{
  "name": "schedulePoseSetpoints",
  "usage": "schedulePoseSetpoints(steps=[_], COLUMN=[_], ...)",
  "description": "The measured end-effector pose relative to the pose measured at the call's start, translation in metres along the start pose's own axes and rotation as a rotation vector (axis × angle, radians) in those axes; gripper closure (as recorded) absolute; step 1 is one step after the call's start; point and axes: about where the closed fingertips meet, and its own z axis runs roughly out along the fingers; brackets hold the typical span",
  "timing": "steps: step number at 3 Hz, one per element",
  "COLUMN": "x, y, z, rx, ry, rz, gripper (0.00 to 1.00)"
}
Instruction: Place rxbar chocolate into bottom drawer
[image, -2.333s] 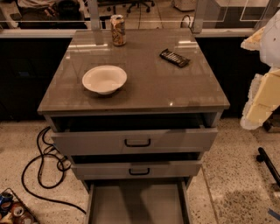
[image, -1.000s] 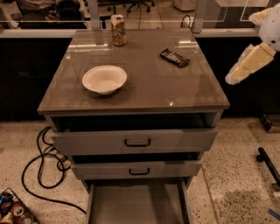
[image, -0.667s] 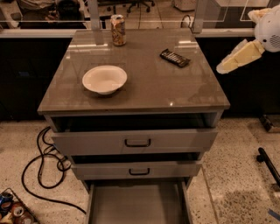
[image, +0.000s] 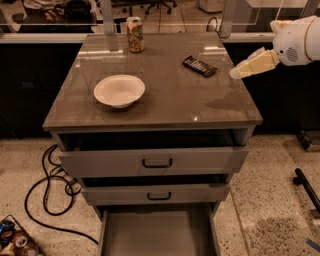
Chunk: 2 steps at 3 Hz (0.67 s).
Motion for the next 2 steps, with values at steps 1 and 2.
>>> schedulePoseSetpoints(steps=[1, 2], x=[0.001, 0.000], y=[-0.013, -0.029], z=[0.028, 0.074], rx=[-0.014, -0.046], ry=[-0.047, -0.121], rz=[0.016, 0.045], gripper=[0.00, 0.00])
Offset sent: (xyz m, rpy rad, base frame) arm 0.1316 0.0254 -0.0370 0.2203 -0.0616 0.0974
